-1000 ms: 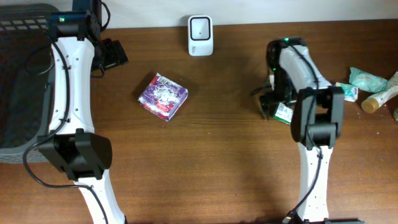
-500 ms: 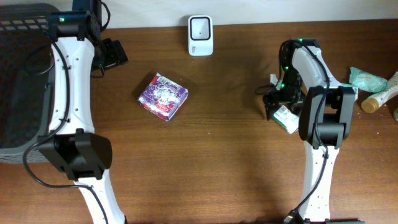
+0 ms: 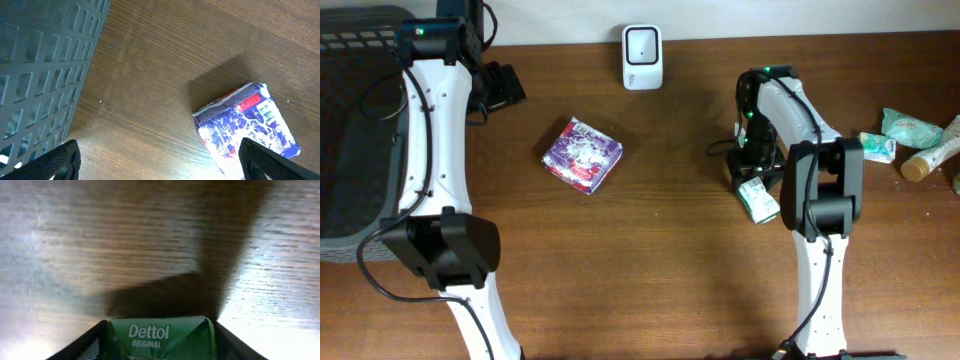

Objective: Scan the item barcode

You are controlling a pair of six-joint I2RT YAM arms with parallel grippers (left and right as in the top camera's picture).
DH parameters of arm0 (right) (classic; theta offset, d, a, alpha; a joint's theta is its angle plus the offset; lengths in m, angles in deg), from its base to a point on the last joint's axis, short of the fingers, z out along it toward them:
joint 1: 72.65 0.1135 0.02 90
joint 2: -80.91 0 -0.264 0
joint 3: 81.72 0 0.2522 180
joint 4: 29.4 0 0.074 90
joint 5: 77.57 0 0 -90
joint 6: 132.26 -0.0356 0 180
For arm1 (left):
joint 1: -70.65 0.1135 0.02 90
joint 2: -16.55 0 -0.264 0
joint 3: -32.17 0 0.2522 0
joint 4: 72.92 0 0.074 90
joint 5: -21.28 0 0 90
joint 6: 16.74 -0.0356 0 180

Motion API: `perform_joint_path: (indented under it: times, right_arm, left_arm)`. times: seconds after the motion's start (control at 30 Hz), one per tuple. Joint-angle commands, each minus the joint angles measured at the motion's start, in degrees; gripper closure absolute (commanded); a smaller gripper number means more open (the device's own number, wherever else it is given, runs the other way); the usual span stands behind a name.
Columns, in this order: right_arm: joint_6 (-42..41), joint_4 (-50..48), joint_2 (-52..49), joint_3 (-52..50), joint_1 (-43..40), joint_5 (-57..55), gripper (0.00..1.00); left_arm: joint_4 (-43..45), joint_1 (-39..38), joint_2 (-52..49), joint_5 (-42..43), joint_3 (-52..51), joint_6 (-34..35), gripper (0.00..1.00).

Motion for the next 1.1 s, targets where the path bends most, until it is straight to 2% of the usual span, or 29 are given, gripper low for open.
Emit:
perform_joint_path:
  times: [0.0,0.03,0.07,0.17,0.3,0.33,0.37,0.47,0.6,0.63,0.67,0.7,0.77,0.83,0.97,1.07]
  right_arm:
    - [0.04,-0.72,-1.18,-0.83,2.43,-0.72,0.65]
    - [0.02,-0.59,-1.18,-0.83,2.80,-0.72,0.67]
    - [0.02,-0.31,-1.18,-0.76,3.26,-0.74,0.73]
    - [-0.52,0.76,-1.16,0.17,3.50,-0.76,0.75]
    - [-3.50,3.54,-1.16,6.93,3.50,-2.05,0.74]
    - [-3.87,4.79,-1.16,8.87,3.50,-2.71,0.69]
    - [-8.35,7.45,-1.16,12.48,3.39,-6.86,0.67]
    - [-17.07,7.45,3.69,15.89,1.75,-7.87,0.59]
    - [-18.49,7.48,13.66,14.88,-0.46,-7.82,0.52]
    - [-18.47,7.48,18.01,12.79,-0.44,-8.17,0.44]
    - [-18.58,7.48,21.42,10.21,-0.37,-9.38,0.15]
    - [-21.05,7.45,26.67,4.90,-0.39,-13.09,0.01]
    - [-24.39,6.73,33.05,-4.07,-1.09,-17.05,0.01]
    - [-24.68,0.70,38.05,-14.29,-2.32,-12.61,0.01]
    - [-24.70,-10.05,38.01,-26.49,-3.82,-3.41,0.01]
    - [-23.91,-19.30,38.01,-37.73,-9.40,5.77,0.01]
  left_arm:
    - [-0.09,0.20,-0.72,-0.02,-0.17,0.55,0.01]
    - [-0.09,0.20,-0.72,-0.02,-0.17,0.55,0.01]
    - [-0.09,0.20,-0.72,-0.02,-0.17,0.55,0.01]
    - [-0.09,0.20,-0.72,-0.02,-0.17,0.57,0.01]
    - [-0.09,0.20,-0.72,-0.02,-0.17,0.55,0.01]
    - [-0.09,0.20,-0.72,-0.02,-0.17,0.57,0.01]
    - [-0.09,0.20,-0.72,-0.02,-0.17,0.55,0.01]
    - [-0.09,0.15,-0.72,-0.02,-0.17,0.57,0.01]
    - [-0.09,0.15,-0.72,-0.02,-0.17,0.55,0.01]
    - [-0.09,0.15,-0.72,-0.02,-0.17,0.55,0.01]
    - [-0.09,0.15,-0.72,-0.02,-0.17,0.55,0.01]
    - [-0.09,0.15,-0.72,-0.02,-0.17,0.57,0.01]
    - [-0.09,0.15,-0.72,-0.02,-0.17,0.57,0.01]
    - [-0.09,0.20,-0.72,-0.02,-0.17,0.55,0.01]
    - [-0.09,0.20,-0.72,-0.02,-0.17,0.57,0.01]
    - [-0.09,0.20,-0.72,-0.02,-0.17,0.55,0.01]
